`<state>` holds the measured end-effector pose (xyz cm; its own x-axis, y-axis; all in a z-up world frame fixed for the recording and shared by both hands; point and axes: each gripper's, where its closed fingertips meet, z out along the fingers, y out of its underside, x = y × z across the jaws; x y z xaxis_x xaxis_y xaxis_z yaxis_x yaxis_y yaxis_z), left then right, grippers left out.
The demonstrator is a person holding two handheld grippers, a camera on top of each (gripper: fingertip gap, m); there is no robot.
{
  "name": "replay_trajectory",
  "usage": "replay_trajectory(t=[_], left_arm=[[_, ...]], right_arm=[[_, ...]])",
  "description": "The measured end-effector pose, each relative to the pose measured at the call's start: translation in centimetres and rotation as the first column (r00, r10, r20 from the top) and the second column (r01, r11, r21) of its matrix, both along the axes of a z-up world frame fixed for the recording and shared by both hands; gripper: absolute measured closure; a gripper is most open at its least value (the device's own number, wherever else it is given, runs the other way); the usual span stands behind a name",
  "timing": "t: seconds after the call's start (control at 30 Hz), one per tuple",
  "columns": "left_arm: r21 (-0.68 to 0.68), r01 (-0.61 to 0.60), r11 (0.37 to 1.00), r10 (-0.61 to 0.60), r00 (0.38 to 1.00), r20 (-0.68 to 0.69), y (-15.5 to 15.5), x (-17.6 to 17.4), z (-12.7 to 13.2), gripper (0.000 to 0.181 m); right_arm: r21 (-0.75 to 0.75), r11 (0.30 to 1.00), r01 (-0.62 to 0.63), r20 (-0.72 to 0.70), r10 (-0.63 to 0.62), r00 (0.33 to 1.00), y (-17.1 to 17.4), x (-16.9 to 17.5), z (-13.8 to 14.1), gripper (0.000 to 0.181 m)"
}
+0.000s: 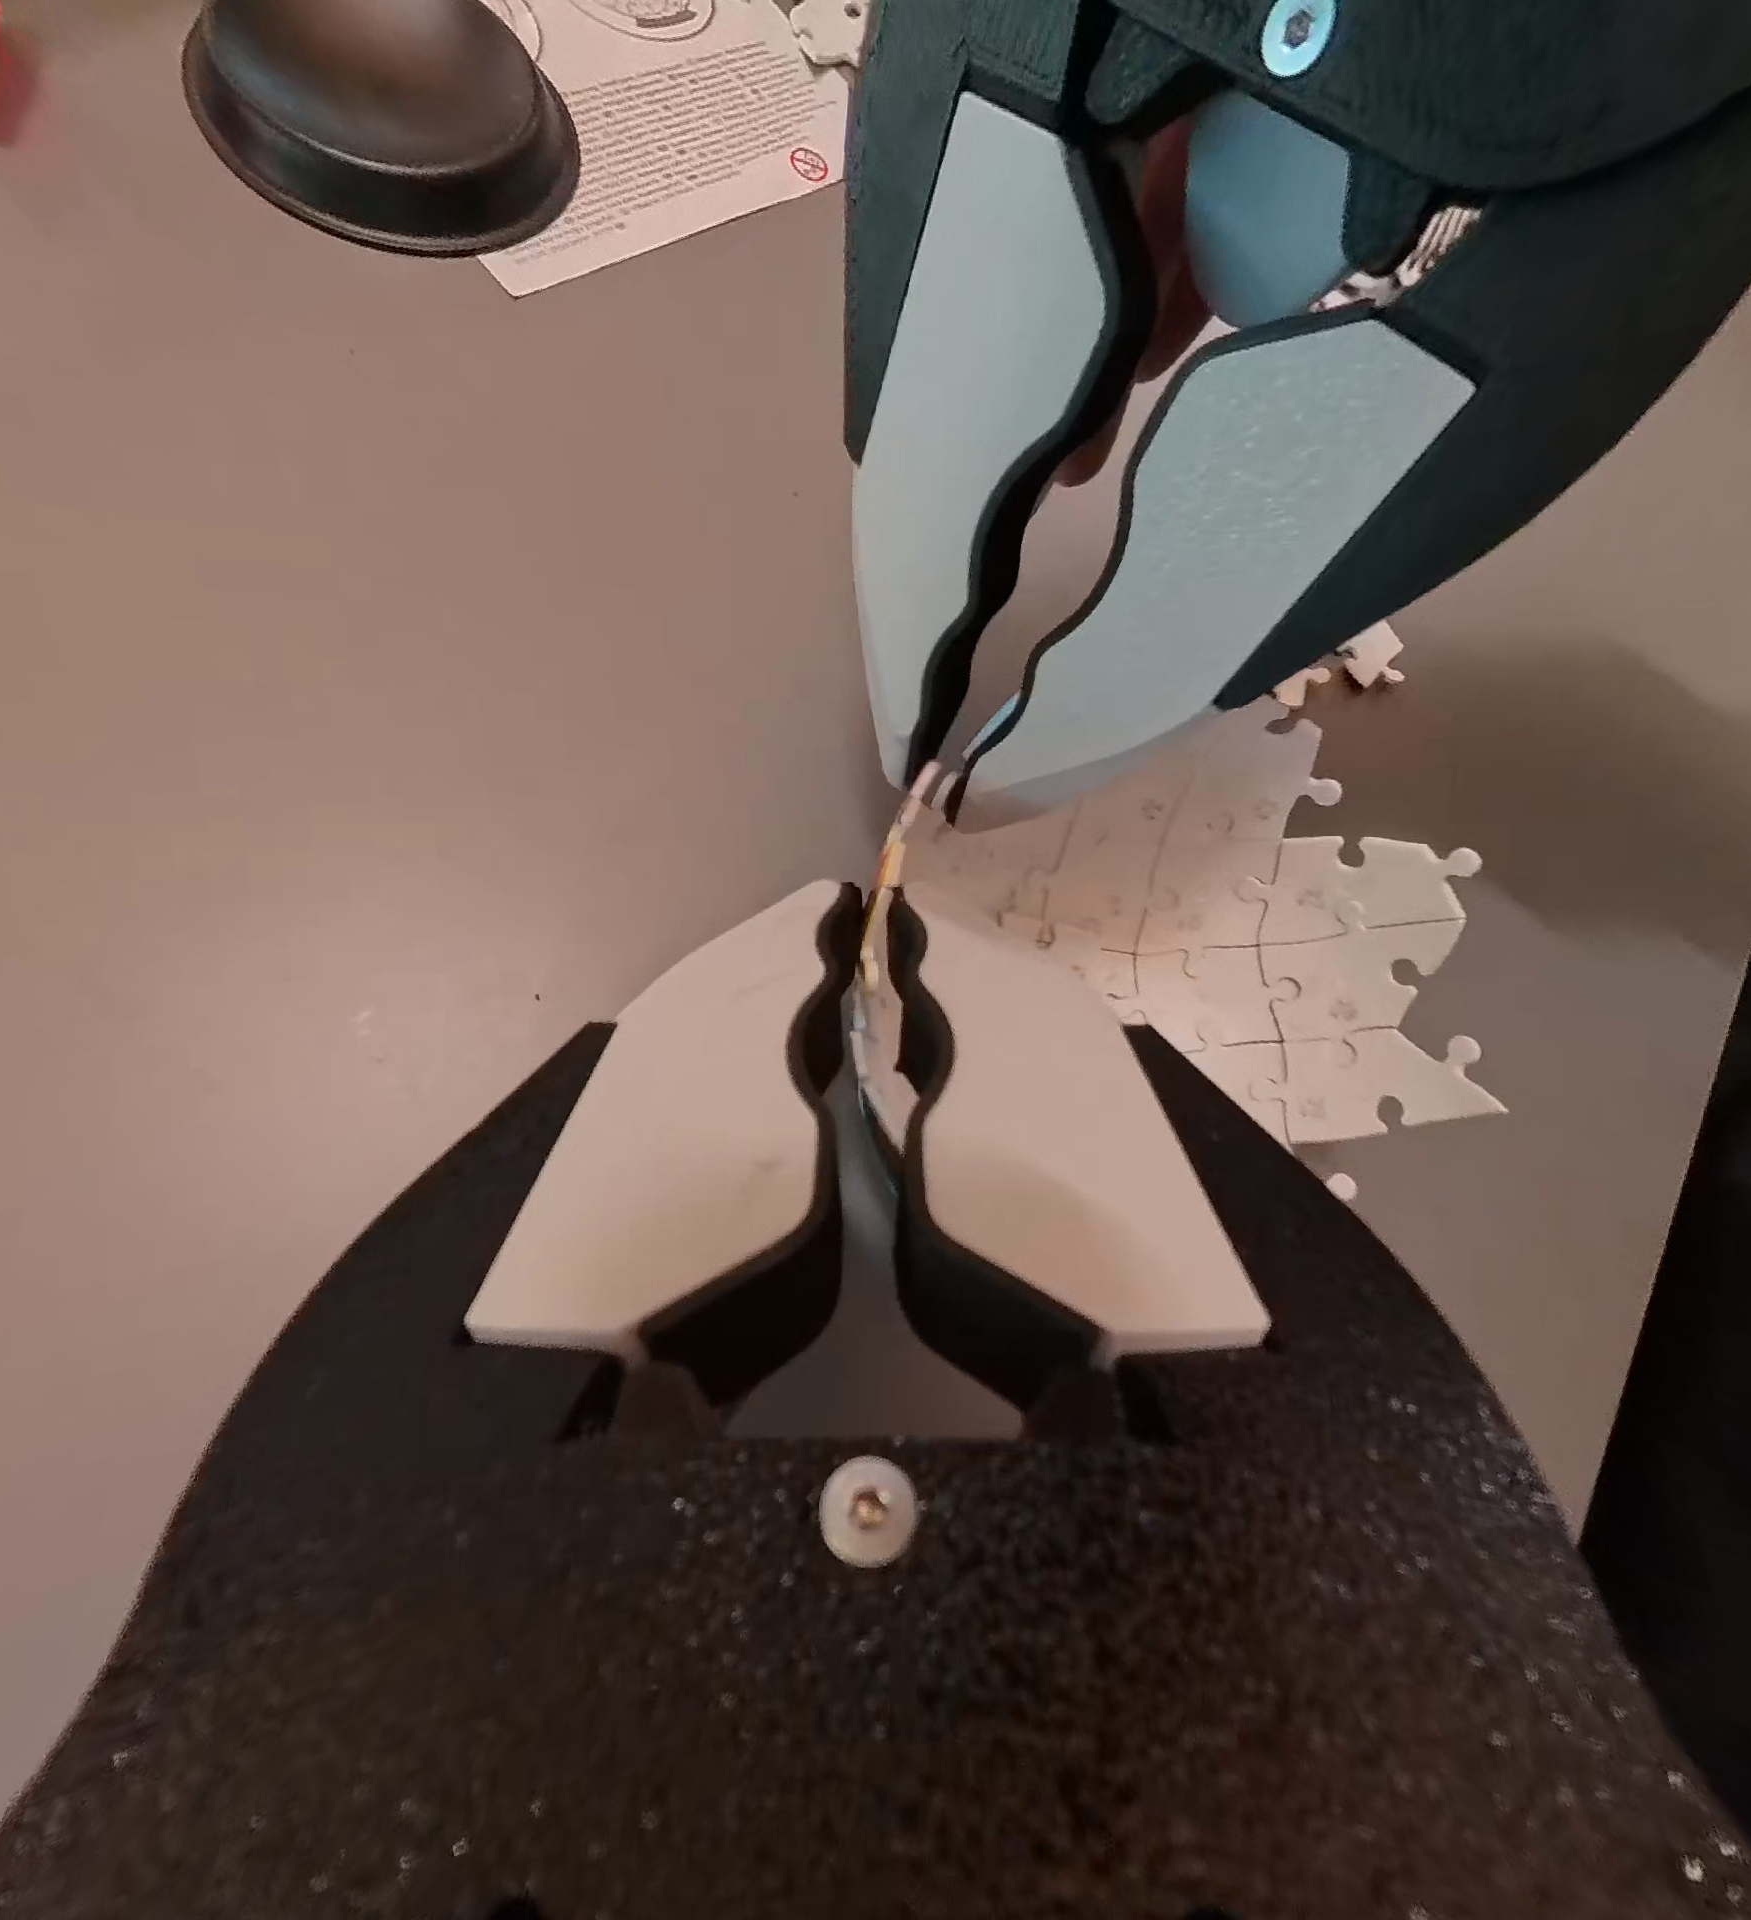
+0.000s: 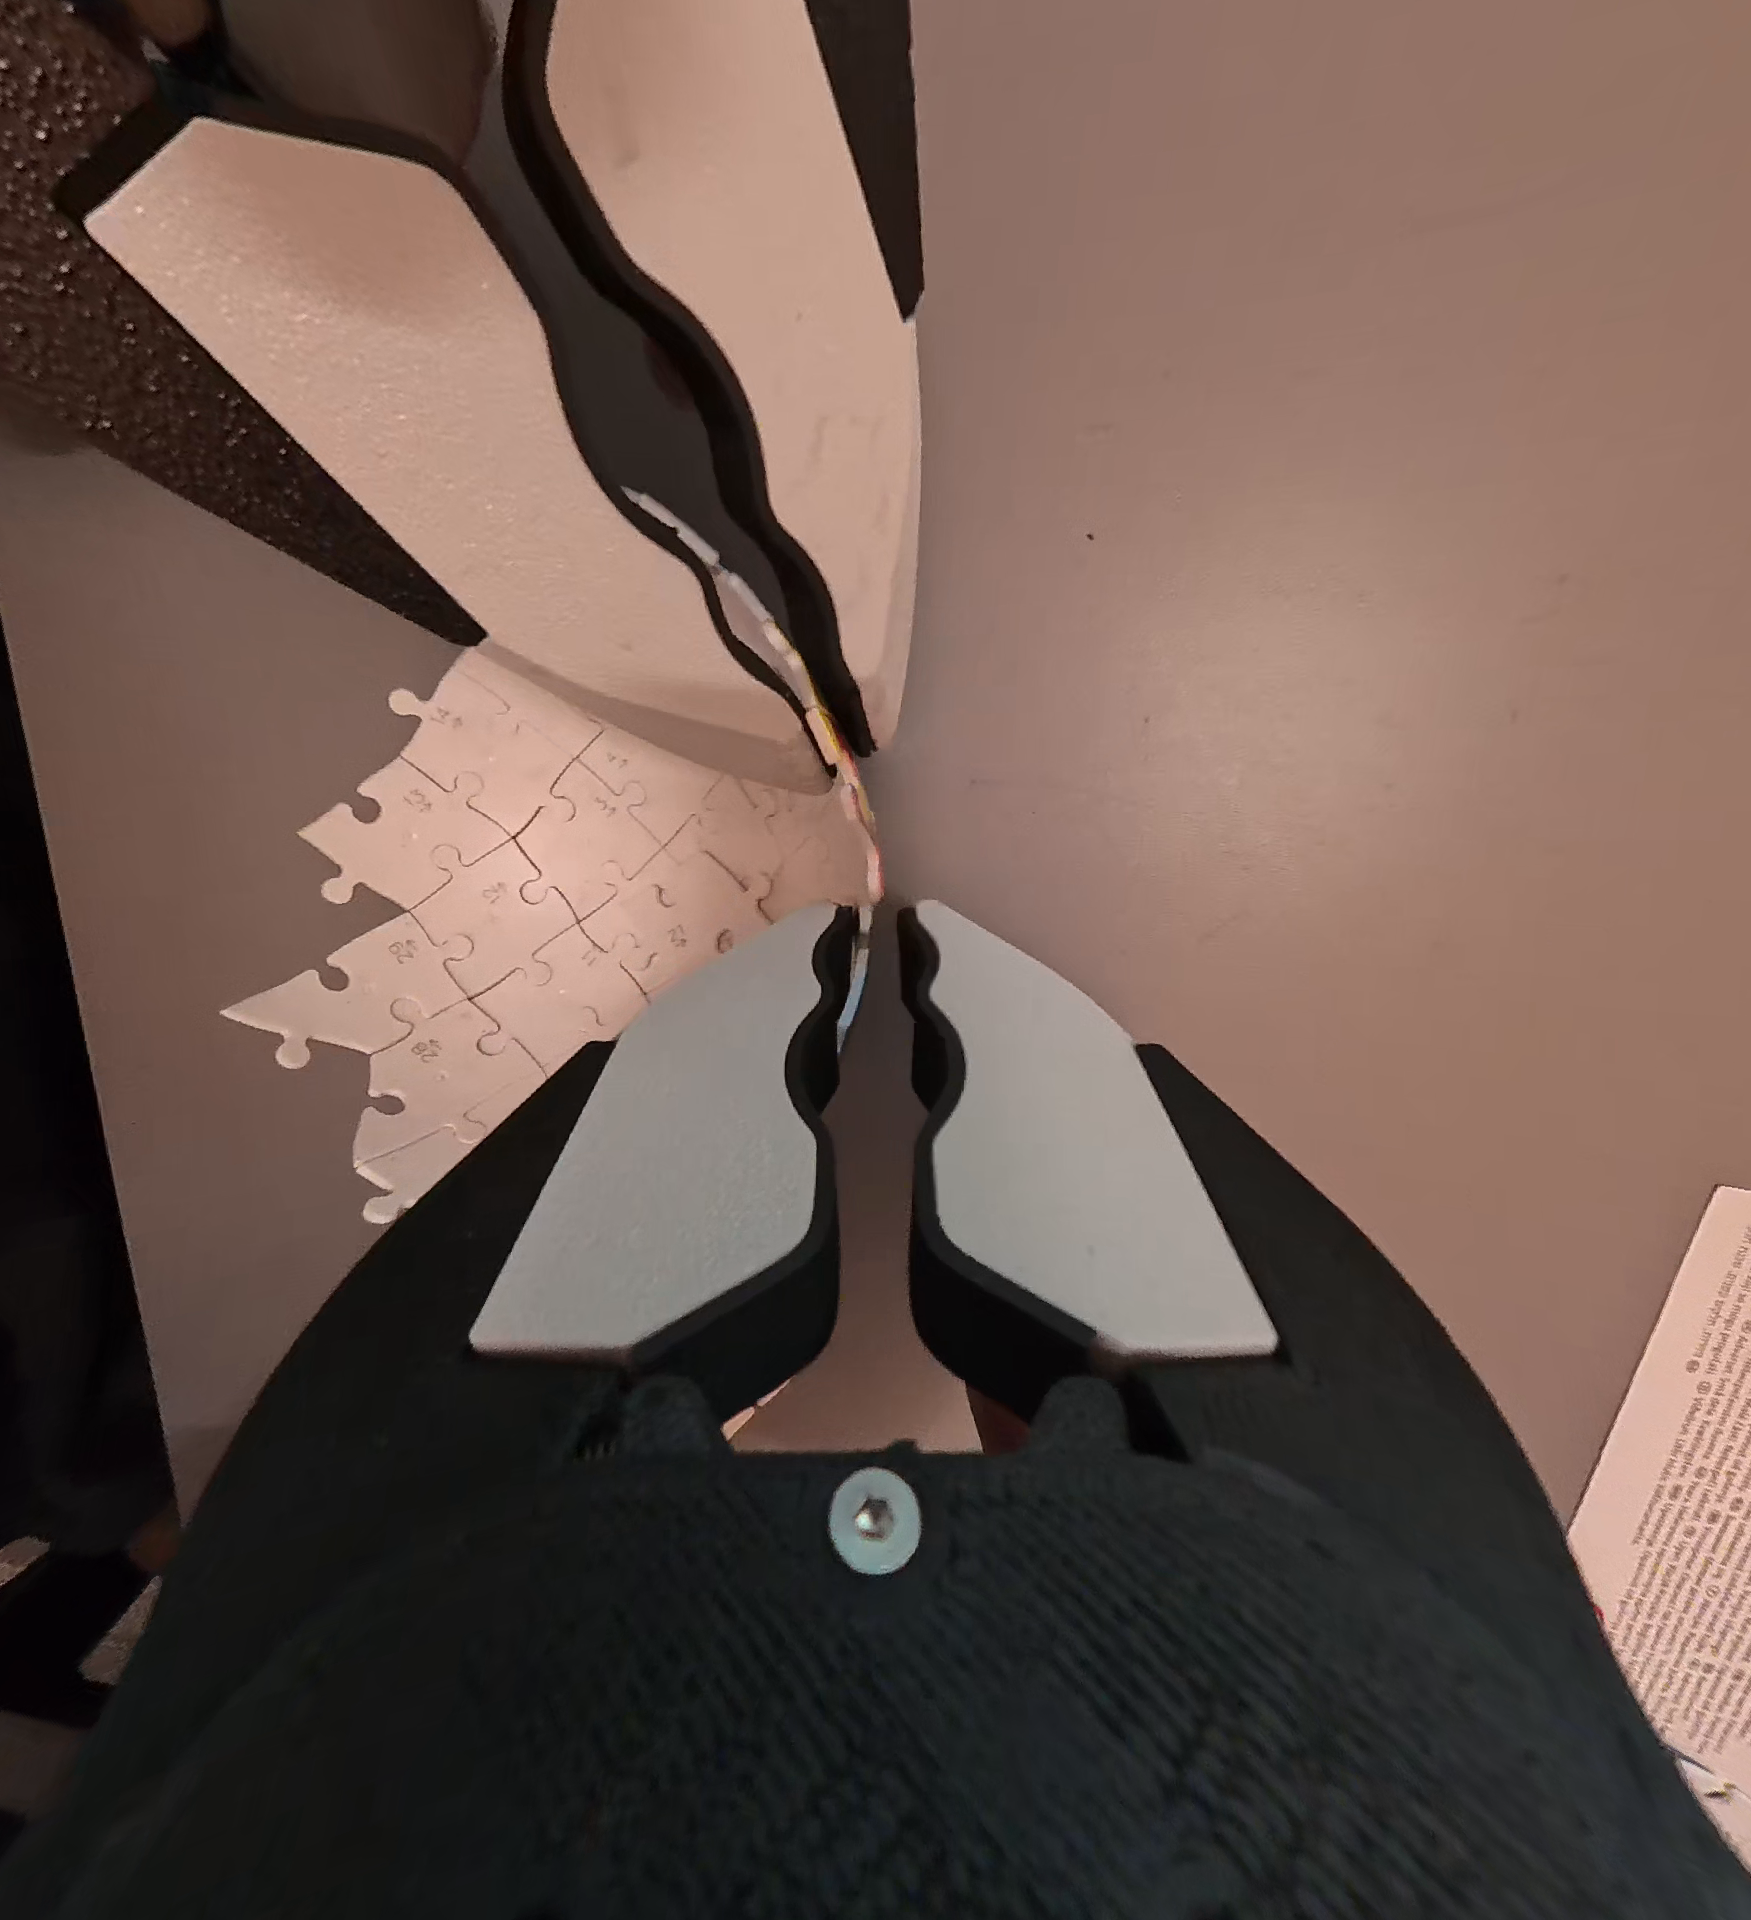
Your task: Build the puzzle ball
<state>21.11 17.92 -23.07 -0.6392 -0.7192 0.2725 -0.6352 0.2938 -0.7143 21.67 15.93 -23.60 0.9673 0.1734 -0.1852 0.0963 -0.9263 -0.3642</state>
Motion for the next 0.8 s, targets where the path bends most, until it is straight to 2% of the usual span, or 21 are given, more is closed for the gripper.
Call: replay_trajectory(t=[0.2,0.57,0.8], left_arm=[[-0.003,-0.011,1.0,0.011,1.0,-0.009,0.0,0.11,-0.16,0.177],[0.011,-0.02,1.0,0.019,0.999,0.026,0.24,0.43,-0.08,0.177],[0.003,-0.017,1.0,0.017,1.0,0.025,0.07,0.44,-0.07,0.178]], right_arm=[[-0.013,1.0,-0.012,-0.013,0.012,1.0,-0.07,-0.23,-0.4,0.176],[-0.039,0.993,0.116,-0.13,-0.12,0.984,0.21,0.03,-0.4,0.178],[-0.047,0.997,0.054,-0.085,-0.058,0.995,-0.08,0.02,-0.88,0.169]])
